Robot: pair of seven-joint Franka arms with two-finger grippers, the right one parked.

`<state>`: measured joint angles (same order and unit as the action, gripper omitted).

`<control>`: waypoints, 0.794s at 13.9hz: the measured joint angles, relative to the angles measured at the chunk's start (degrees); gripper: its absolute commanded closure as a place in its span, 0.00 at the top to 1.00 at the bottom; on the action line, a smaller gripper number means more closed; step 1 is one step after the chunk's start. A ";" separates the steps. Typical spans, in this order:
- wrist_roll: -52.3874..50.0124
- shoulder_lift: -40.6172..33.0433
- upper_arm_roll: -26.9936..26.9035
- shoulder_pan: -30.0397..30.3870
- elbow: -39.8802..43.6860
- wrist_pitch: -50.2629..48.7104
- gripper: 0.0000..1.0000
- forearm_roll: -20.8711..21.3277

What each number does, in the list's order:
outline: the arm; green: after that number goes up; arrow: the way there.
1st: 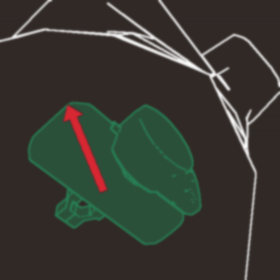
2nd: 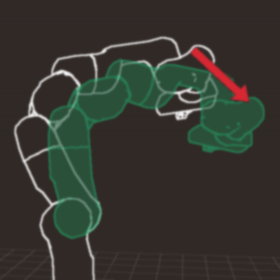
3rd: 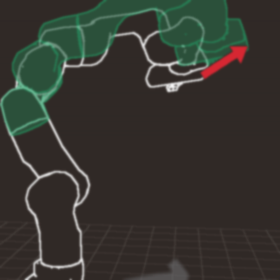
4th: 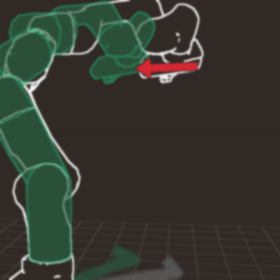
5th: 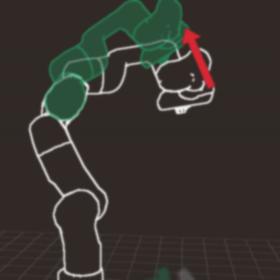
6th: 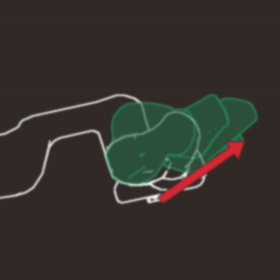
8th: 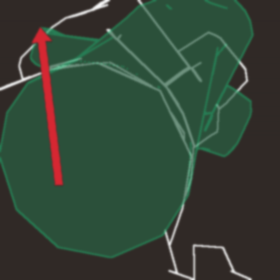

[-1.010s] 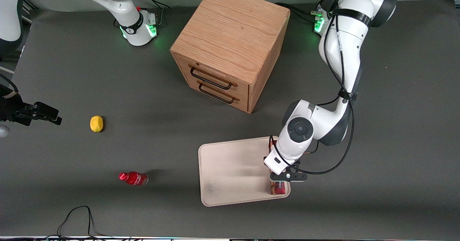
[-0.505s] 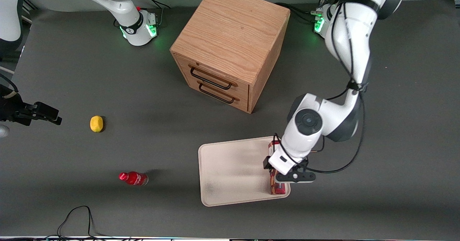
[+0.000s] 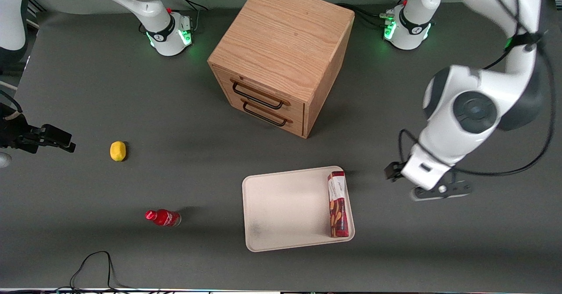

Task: Place red cookie box on tray
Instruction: 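Open the left gripper and raise it away from the tray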

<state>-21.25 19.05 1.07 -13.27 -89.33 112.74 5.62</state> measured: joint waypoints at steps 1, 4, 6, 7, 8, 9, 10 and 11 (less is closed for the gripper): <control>2.79 -3.00 -0.04 1.69 -2.98 -0.01 1.00 0.01; 11.05 -12.58 -0.10 6.95 -10.85 -0.10 1.00 -0.31; 15.66 -19.19 -0.14 10.14 -15.28 -0.75 1.00 -2.27; 17.95 -22.28 -0.16 11.55 -17.13 -1.78 1.00 -3.67; 19.45 -24.84 -0.18 12.64 -18.46 -3.12 1.00 -4.62; 20.21 -26.83 -0.18 13.36 -19.36 -4.21 1.00 -5.02; 20.45 -28.21 -0.18 13.65 -19.92 -4.66 1.00 -5.25; 20.49 -29.12 -0.13 13.68 -20.24 -4.79 1.00 -5.42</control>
